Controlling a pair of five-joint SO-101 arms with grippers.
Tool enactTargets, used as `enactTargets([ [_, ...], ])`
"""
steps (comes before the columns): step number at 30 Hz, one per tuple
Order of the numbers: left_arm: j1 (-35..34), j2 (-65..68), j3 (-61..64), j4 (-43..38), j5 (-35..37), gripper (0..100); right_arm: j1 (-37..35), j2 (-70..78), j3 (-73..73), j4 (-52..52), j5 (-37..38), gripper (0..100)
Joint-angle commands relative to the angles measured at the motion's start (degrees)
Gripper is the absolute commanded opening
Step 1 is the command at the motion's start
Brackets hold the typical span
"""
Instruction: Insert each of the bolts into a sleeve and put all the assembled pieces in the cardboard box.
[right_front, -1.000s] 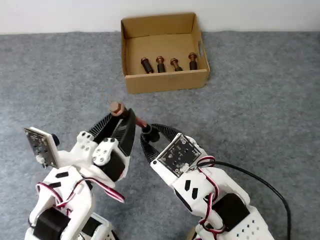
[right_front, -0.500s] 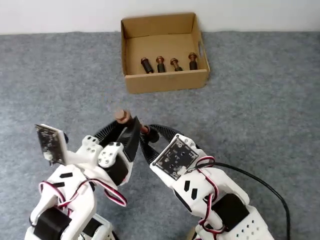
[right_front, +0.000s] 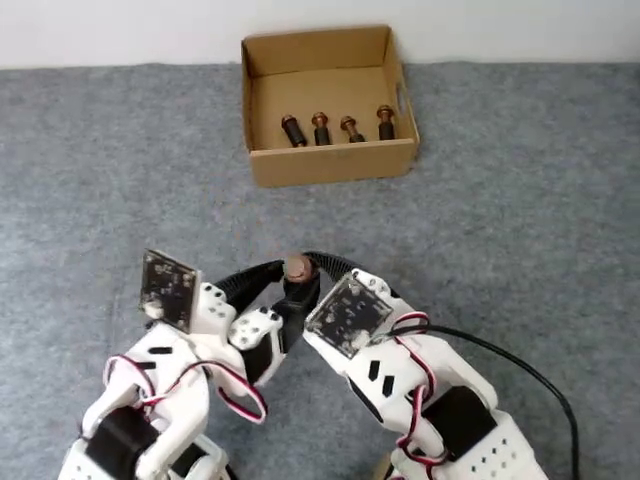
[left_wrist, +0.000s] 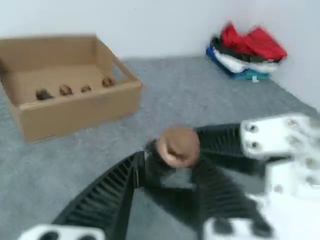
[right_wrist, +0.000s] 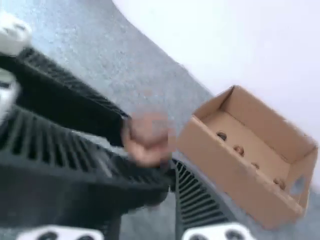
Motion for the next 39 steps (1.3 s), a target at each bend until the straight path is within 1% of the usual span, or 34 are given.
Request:
enactTargets([
  [1,0.88,0.35,-1.71,3.43,-1.05,24,-0.22,-0.66,-1.93,-1.54,0.35,0.8],
  [4,-0.7,0.35,-3.3,5.45,-1.23,24,-0.22,-0.66,-1.93,-1.54,0.26,0.8],
  [6,-2.11,0.35,-4.53,6.42,-2.9,24,-0.22,-0.66,-1.85,-1.45,0.18,0.8],
  [10,-4.31,0.35,-8.48,6.68,-3.87,24,-0.22,-0.66,-1.58,-1.01,0.09,0.8],
  [15,-4.75,0.26,-12.44,6.68,-3.87,24,-0.13,-0.66,-1.49,-0.92,0.0,0.8],
  [17,-4.75,0.0,-12.79,6.68,-3.96,24,0.92,-0.66,-1.49,-0.66,-0.09,0.8],
  [18,-4.75,-0.09,-12.88,6.68,-3.96,22,2.07,-0.57,-1.49,0.13,-0.18,0.8],
  [20,-4.75,-0.09,-12.79,6.68,-3.96,16,4.97,-0.57,-1.49,2.07,-1.49,0.8],
  [23,-5.19,-0.09,-11.82,6.33,-4.04,2,10.77,-0.57,-1.58,5.14,-6.15,0.8],
  [24,-6.33,-0.09,-10.95,6.24,-4.04,0,12.79,-0.57,-1.58,6.02,-8.09,0.8],
  [26,-9.67,-0.09,-8.66,6.24,-4.31,2,17.1,-0.57,-1.93,7.6,-13.27,0.8],
  [30,-18.9,-0.09,-1.19,6.24,-10.29,0,24.31,0.04,-2.02,12.09,-23.74,0.8],
  [32,-22.86,-0.09,3.65,6.24,-13.54,0,25.27,0.84,-2.29,14.29,-27.34,0.8],
  [35,-26.81,-0.09,9.45,5.8,-17.23,0,25.27,4.88,-6.77,17.19,-32.44,0.8],
  [39,-29.1,-0.09,15.96,1.23,-19.52,0,25.27,16.48,-17.67,17.89,-33.58,0.8],
])
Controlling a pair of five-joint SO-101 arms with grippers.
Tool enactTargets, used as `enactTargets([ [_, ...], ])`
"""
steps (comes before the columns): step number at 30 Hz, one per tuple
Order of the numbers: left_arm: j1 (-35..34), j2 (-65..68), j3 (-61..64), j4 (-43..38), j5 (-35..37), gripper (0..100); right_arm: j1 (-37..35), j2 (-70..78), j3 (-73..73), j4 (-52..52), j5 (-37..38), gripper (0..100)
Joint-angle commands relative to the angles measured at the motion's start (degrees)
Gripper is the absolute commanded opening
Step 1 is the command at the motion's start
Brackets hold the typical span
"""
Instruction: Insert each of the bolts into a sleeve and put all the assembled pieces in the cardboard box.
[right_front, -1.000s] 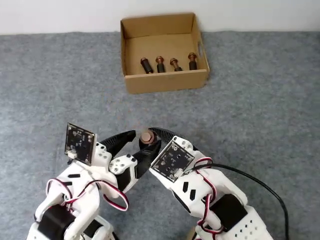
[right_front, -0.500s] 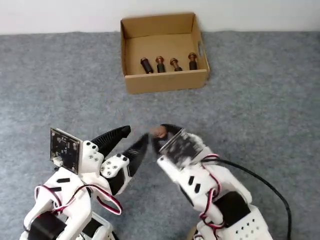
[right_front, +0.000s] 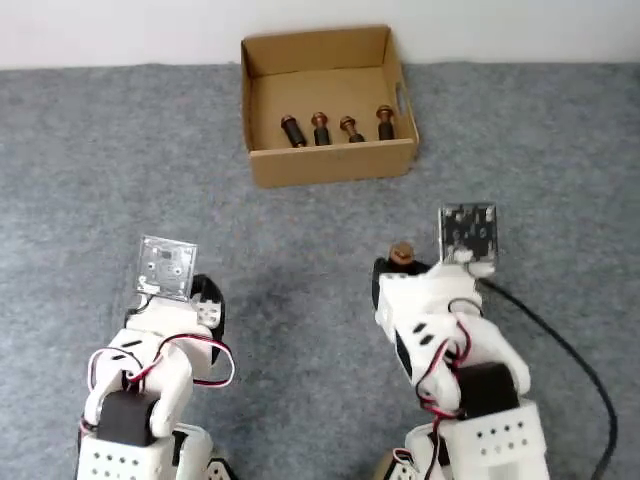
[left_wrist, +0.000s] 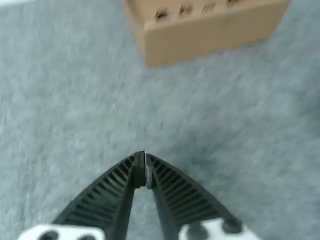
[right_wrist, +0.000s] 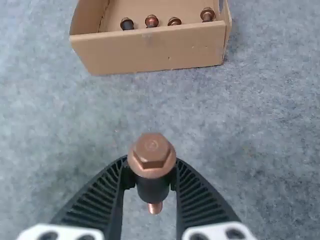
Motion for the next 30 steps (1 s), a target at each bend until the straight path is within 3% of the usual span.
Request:
enactTargets([
  [1,-1.58,-0.62,4.7,-5.8,-2.11,0,0.66,10.42,-13.89,0.31,-1.23,0.8],
  [8,-1.58,-0.62,15.87,-18.99,-2.29,0,0.57,37.23,-39.74,0.4,0.0,0.8],
  [15,-1.58,-0.62,21.76,-25.05,-2.02,0,0.66,60.79,-64.26,-0.04,6.42,0.8],
  [24,-1.58,-0.26,21.85,-25.05,-1.93,0,0.66,90.33,-94.15,-0.13,12.48,0.8],
  [30,-1.58,-0.26,21.85,-20.57,-1.85,0,0.75,110.02,-116.57,-0.13,15.82,0.8],
])
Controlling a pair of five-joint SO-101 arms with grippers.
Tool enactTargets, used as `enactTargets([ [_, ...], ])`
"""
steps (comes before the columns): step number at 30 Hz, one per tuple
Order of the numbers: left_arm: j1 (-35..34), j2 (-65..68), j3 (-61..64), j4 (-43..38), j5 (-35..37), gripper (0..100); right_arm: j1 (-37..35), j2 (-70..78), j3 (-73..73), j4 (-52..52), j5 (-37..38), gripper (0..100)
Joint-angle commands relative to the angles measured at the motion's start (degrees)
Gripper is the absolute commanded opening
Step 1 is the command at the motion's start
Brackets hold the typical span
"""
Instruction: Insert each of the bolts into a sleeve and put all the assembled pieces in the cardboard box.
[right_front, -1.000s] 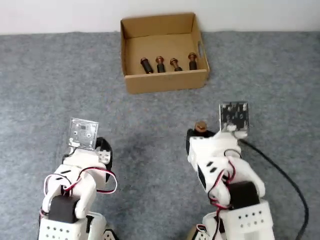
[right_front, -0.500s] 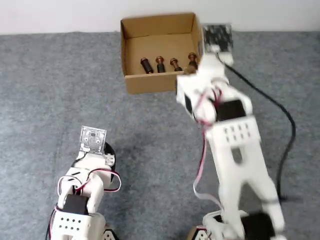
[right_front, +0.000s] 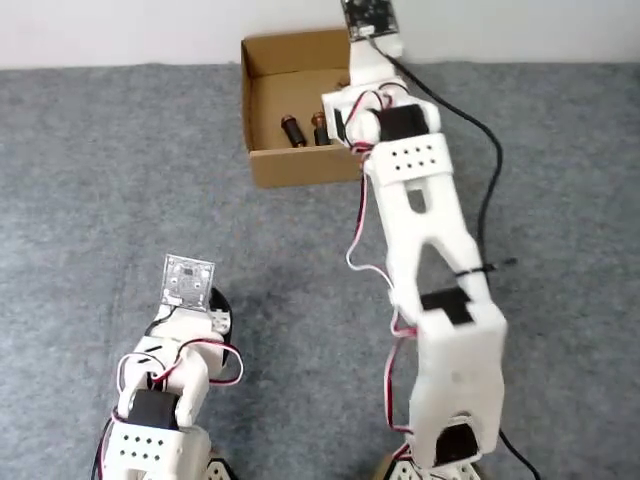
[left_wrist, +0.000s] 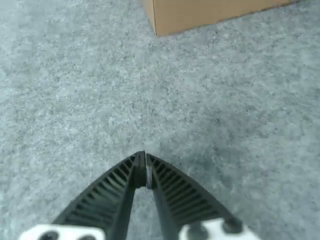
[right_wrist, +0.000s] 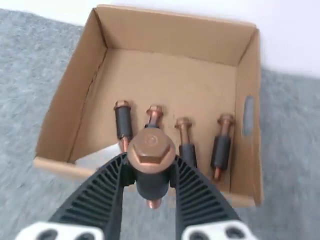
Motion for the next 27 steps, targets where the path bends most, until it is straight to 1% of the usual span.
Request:
enactTargets([
  [1,-0.44,-0.35,-0.31,1.85,-0.09,0,0.66,9.19,-17.85,-0.31,2.37,0.8],
  [7,-0.44,-0.62,-0.31,2.29,-0.09,0,0.57,27.65,-39.91,-0.13,5.01,0.8],
  [11,-0.44,-0.62,-0.31,2.29,-0.26,0,0.57,36.44,-48.35,0.31,5.8,0.8],
  [14,-0.35,-0.62,-0.31,2.29,-0.35,0,0.57,39.78,-50.2,0.84,5.8,0.8],
  [23,-0.35,-0.62,-0.31,2.29,-0.35,0,0.57,41.89,-50.2,9.54,6.68,1.3],
  [25,-0.35,-0.62,-0.31,2.29,-0.35,0,0.57,42.24,-50.2,11.74,8.35,5.4],
  [27,-0.35,-0.62,-0.31,2.29,-0.35,0,0.57,42.33,-50.2,12.53,9.05,12.1],
])
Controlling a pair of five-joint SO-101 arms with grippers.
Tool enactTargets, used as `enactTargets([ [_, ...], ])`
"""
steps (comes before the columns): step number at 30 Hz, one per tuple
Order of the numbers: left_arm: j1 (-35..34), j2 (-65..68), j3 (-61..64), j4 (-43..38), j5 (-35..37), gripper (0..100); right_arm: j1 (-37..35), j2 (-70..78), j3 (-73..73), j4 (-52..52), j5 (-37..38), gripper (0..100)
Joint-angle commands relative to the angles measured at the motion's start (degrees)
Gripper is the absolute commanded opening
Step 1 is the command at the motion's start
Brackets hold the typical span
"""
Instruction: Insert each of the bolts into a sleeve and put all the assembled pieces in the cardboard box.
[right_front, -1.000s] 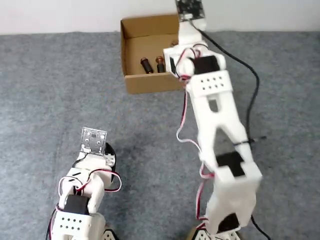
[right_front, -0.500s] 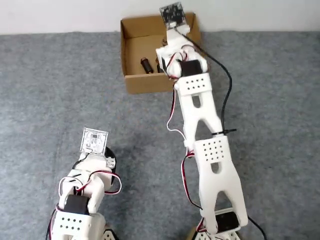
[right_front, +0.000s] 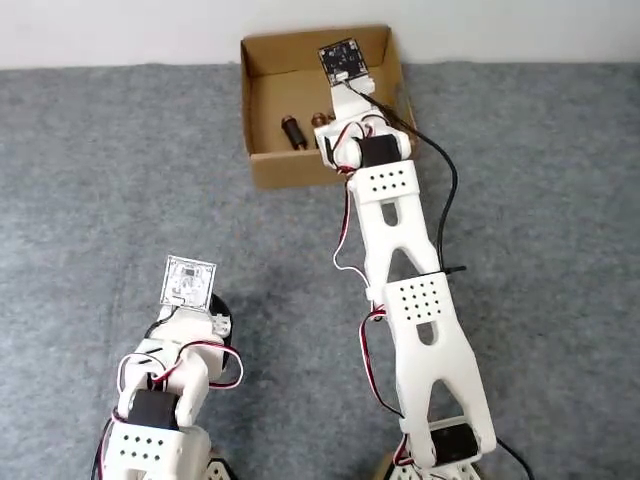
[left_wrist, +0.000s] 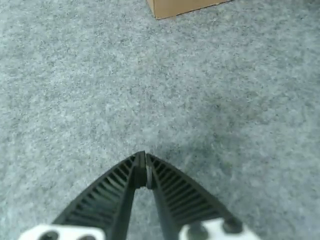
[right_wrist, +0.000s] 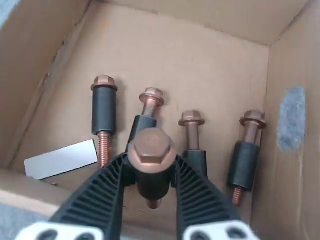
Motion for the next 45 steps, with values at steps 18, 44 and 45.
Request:
enactTargets([
  [18,-0.35,-0.62,-0.31,0.26,-0.35,0,0.22,-6.29,-2.81,1.45,1.76,1.2],
  [44,-0.35,-0.62,-0.31,0.26,-0.35,0,2.59,-37.05,-2.64,34.51,-12.57,0.9],
  [45,-0.35,-0.62,-0.31,0.26,-0.35,0,2.68,-38.11,-2.55,34.51,-13.01,0.9],
])
